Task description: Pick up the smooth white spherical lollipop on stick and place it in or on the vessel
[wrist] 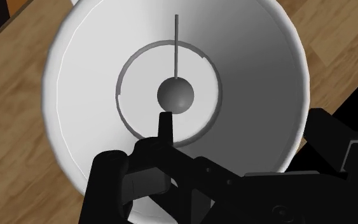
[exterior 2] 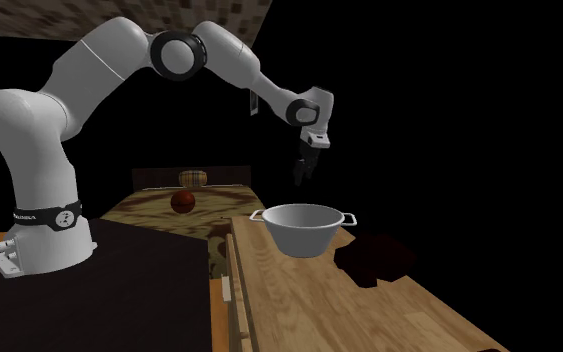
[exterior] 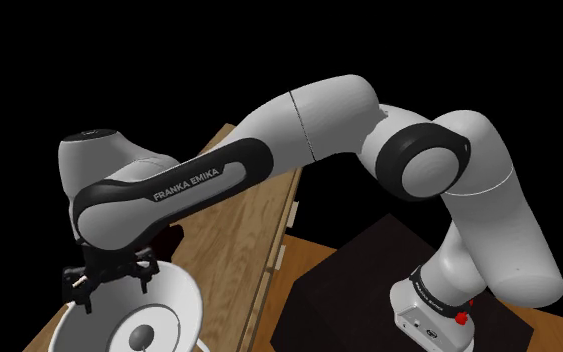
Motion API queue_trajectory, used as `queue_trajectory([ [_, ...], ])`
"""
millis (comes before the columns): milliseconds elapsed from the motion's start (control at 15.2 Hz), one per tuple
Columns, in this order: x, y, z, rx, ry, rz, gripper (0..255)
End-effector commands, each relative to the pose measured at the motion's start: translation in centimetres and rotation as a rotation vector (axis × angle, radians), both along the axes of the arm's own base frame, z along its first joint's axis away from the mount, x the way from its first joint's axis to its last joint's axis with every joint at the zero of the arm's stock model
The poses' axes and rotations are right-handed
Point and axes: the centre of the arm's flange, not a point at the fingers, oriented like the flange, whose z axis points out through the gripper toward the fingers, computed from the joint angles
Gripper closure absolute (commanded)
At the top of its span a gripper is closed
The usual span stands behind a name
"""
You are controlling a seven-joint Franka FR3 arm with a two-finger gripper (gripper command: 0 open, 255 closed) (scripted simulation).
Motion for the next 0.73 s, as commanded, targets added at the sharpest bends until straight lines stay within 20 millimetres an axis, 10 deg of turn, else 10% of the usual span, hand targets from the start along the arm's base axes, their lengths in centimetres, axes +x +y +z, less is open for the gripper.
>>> queue_trajectory([
  [0,0.5,-0.4,1.9,0.000,0.000,0.000,0],
  [660,1.1,-0.9,4.1,0.000,0.000,0.000,0],
])
